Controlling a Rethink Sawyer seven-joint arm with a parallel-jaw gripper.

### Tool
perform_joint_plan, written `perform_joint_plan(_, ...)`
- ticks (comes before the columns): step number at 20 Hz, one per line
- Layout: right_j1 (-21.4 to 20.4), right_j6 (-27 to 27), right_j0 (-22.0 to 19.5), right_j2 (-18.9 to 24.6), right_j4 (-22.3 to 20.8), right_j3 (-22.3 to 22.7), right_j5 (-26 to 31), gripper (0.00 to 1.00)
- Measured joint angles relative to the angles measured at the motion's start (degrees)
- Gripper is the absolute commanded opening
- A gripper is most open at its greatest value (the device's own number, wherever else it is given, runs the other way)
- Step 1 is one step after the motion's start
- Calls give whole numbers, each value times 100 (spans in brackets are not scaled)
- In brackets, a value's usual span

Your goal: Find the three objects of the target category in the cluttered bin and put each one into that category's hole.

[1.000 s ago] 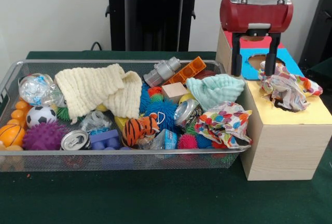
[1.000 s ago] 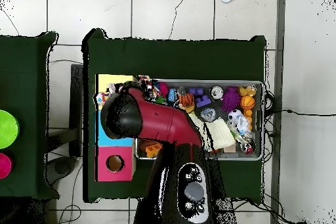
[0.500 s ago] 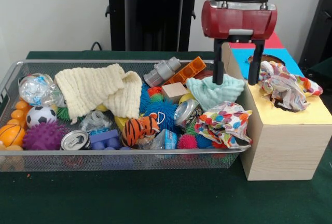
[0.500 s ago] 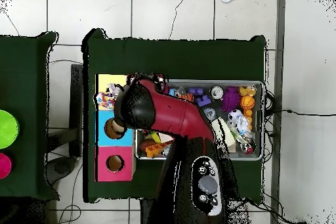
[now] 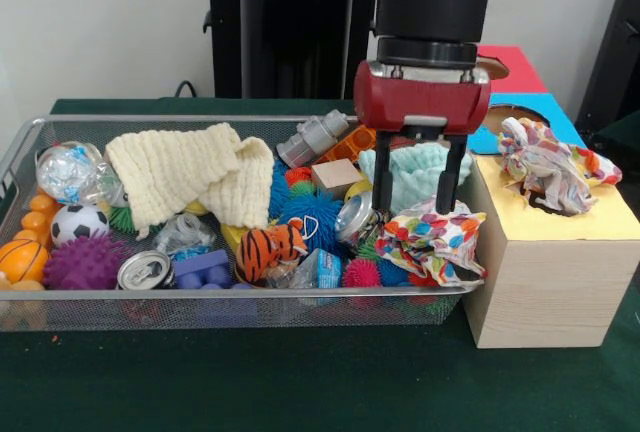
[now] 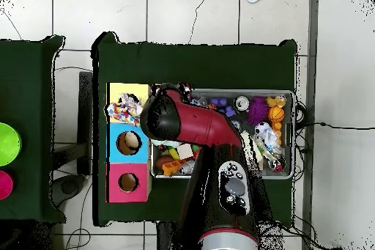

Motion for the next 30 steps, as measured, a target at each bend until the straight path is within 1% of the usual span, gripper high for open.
perform_joint_plan(6,206,0,-2,2,-185,-1,-15,100)
perform_joint_plan(10,249,0,5,-1,-259,0,-15,100)
perform_joint_plan(15,233,0,51,-12,-260,5,-15,100)
perform_joint_plan(23,84,0,158,-12,-248,49,-8,100)
perform_joint_plan(30,50,0,168,-12,-245,49,-7,100)
